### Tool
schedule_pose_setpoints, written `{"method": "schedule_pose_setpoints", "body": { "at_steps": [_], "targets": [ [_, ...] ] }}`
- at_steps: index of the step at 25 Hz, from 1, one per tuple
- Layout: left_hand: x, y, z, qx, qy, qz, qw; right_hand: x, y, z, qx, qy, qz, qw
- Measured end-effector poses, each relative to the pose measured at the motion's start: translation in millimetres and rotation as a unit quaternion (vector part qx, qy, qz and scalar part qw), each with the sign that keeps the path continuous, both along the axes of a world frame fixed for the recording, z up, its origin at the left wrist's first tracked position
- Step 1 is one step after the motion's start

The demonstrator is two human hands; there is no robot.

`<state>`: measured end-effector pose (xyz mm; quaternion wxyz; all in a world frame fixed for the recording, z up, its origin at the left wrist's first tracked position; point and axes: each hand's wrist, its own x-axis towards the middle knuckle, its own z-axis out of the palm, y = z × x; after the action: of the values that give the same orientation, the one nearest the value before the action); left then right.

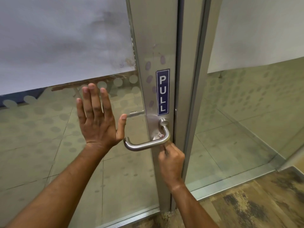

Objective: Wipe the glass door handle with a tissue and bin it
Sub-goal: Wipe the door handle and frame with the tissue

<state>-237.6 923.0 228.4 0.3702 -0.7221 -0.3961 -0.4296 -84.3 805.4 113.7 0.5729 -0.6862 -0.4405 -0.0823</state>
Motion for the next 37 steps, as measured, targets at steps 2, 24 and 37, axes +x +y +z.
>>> {"method": "schedule_pose_setpoints", "body": {
  "at_steps": [2,24,37],
  "targets": [
    [0,1,0,-0.003,0.001,-0.002,1.0,5,0,10,0.019,0.076,-0.015,0.997],
    [0,-3,2,-0.03,-0.004,-0.009,0.999,20,-6,39,-0.017,0.137,0.037,0.99],
    [1,-24,22,-0.037,-0.034,-0.12,0.991,36,-19,154,0.03,0.01,0.096,0.995]
  ]
}}
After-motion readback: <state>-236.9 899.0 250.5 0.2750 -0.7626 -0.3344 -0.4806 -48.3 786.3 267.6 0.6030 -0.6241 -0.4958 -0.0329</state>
